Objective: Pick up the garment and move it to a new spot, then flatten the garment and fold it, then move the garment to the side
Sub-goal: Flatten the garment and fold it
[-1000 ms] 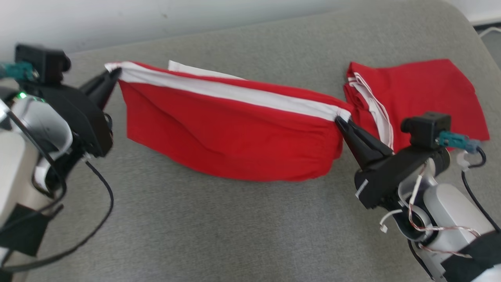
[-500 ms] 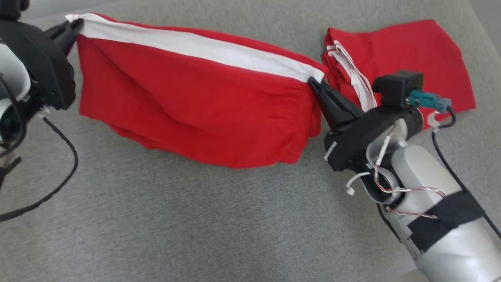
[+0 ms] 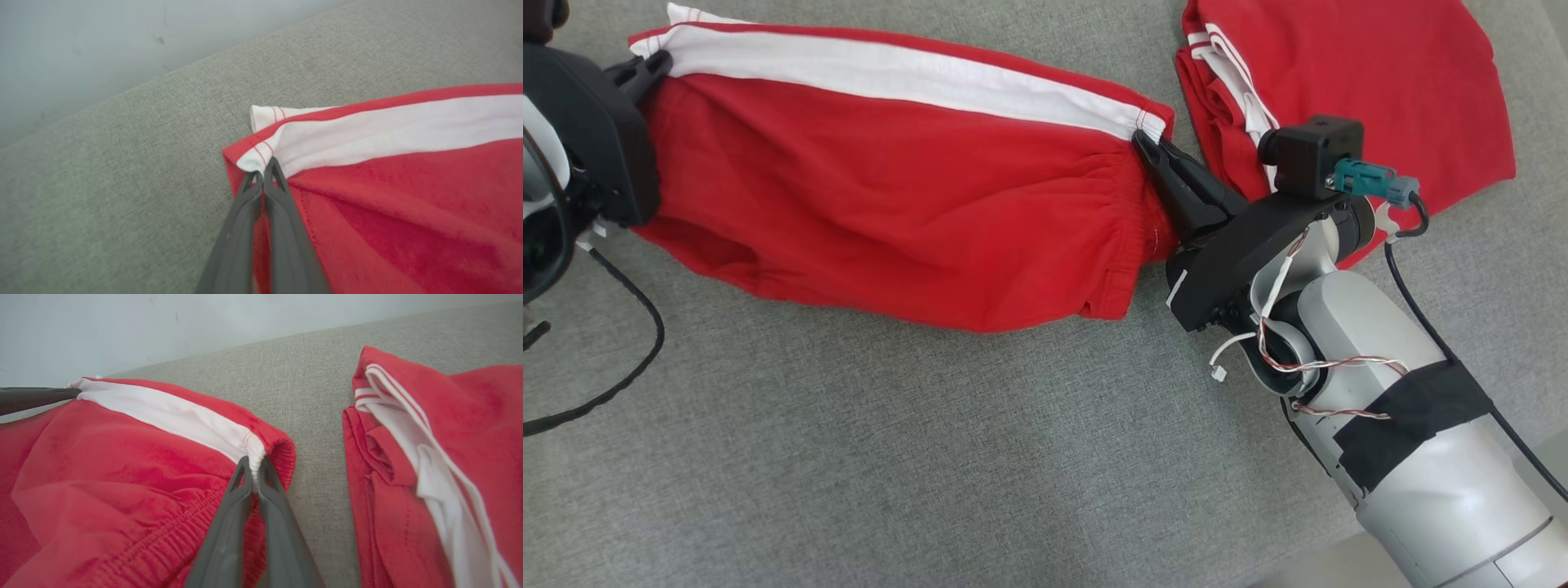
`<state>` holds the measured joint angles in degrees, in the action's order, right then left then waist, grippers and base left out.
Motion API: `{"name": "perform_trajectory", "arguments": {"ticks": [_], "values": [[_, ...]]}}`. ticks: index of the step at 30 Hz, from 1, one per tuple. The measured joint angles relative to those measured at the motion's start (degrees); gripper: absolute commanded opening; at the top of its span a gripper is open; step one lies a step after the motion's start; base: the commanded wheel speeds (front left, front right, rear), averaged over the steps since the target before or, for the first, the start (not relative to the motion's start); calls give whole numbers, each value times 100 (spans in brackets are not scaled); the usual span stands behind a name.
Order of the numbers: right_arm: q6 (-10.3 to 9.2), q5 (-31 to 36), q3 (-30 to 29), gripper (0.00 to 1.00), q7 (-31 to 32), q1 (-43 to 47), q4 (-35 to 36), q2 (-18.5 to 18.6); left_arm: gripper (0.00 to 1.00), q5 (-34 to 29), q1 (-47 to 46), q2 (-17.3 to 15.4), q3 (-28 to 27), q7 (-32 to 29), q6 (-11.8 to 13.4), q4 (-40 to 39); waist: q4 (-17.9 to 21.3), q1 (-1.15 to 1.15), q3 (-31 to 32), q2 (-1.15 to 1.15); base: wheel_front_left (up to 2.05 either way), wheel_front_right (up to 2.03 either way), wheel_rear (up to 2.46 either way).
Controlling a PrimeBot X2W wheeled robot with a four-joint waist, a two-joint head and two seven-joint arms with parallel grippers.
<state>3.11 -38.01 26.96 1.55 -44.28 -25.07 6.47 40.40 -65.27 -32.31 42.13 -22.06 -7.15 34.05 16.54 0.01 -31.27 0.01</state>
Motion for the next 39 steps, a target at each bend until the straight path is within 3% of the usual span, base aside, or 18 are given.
{"name": "perform_trajectory", "arguments": {"ticks": [1,2,3,4,14,20,31,39], "values": [[5,12,9,19,-44,-17,-48,-9,20,5,-12,-7,54,60,0,46,13,0,-19,0,0,0,0],[27,35,11,52,-96,-32,-83,-11,44,19,-52,1,109,114,0,99,20,0,-30,0,0,0,0],[51,35,9,100,-114,-49,-111,-11,90,56,-102,25,129,166,0,152,14,-1,-32,0,0,0,0],[73,36,10,100,-159,-70,-148,-8,100,90,-138,53,149,235,0,185,3,-1,-29,0,0,0,0],[198,83,-14,100,-680,-18,-315,171,100,466,-163,57,517,1080,0,325,-189,-1,280,-1,0,0,0],[203,190,-12,100,-975,408,-238,349,100,762,385,13,617,1659,0,120,-309,-2,585,-2,0,0,0],[189,232,-24,100,-1234,1230,141,552,100,995,1537,455,666,2415,0,-40,-677,-3,1049,-2,0,0,0],[135,282,18,100,-1267,1370,396,539,100,995,1719,513,708,2622,23,68,-831,-3,1146,-2,0,0,0]]}}
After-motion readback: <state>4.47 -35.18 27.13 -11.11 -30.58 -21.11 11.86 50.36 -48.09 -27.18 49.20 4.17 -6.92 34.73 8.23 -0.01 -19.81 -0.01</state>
